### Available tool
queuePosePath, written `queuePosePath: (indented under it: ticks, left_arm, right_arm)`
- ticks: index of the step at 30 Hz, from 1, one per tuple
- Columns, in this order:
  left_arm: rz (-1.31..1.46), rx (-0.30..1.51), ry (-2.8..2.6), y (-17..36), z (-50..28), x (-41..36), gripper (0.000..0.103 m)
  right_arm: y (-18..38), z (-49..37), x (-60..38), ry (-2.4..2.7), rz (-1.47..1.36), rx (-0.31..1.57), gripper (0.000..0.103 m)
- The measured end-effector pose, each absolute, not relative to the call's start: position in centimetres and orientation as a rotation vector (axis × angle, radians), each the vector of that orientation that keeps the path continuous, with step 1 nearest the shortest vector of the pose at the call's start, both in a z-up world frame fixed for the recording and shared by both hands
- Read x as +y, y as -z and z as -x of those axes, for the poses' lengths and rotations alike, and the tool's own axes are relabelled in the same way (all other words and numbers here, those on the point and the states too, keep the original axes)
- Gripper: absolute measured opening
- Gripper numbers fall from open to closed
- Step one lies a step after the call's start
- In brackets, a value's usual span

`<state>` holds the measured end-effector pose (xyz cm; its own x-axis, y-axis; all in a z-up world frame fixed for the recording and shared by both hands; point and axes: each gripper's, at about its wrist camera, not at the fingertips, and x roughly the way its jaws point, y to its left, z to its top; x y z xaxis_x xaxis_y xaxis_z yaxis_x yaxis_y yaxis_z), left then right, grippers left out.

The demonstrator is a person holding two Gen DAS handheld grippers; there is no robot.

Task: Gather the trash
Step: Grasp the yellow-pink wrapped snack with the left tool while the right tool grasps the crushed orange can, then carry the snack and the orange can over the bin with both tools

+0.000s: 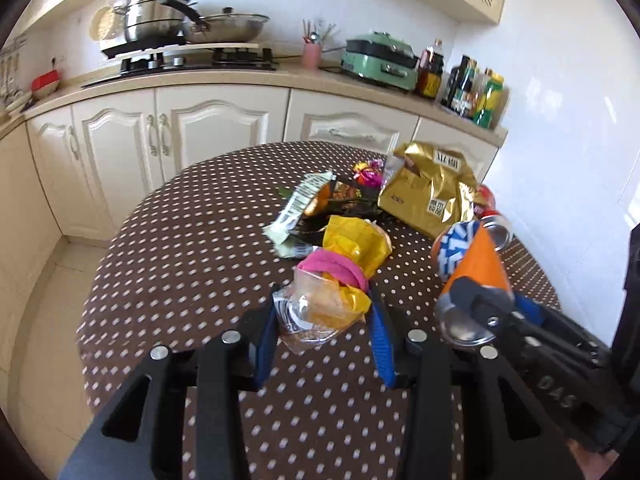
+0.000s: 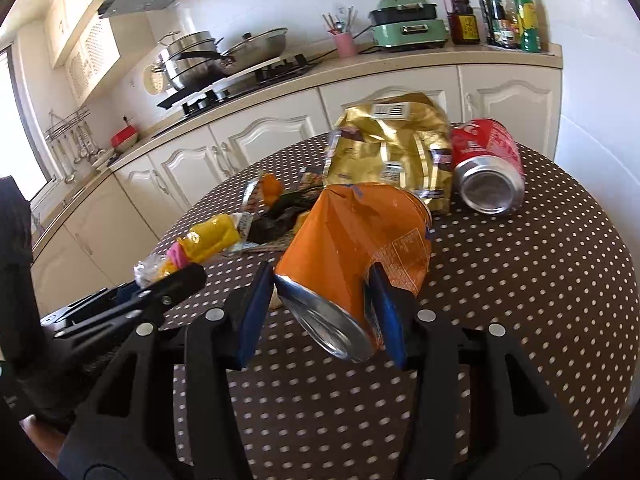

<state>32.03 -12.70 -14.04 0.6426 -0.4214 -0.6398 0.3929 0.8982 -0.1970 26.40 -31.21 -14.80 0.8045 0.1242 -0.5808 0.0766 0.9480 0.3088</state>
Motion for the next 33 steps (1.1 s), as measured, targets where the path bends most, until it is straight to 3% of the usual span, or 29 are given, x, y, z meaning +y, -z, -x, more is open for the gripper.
queuePosePath:
  ticks: [16, 22, 33]
  left_arm:
    - [0.222, 0.68, 0.319, 13.3, -27.1, -0.9, 0.04]
    - [0.315, 0.665, 0.188, 14.1, -25.5, 6.7, 0.04]
    - [0.452, 0.741, -0.087, 20.6, -23.5, 21.5, 0.04]
  right_arm:
    - [12.6, -24.8, -21.7, -0.182, -0.233, 0.591, 0.046]
    - [11.9, -25.1, -13.9, -0.342, -0.176, 0.585, 0.046]
    - [17.5, -27.6, 2.6, -0.638, -0.061, 0.723, 0.046]
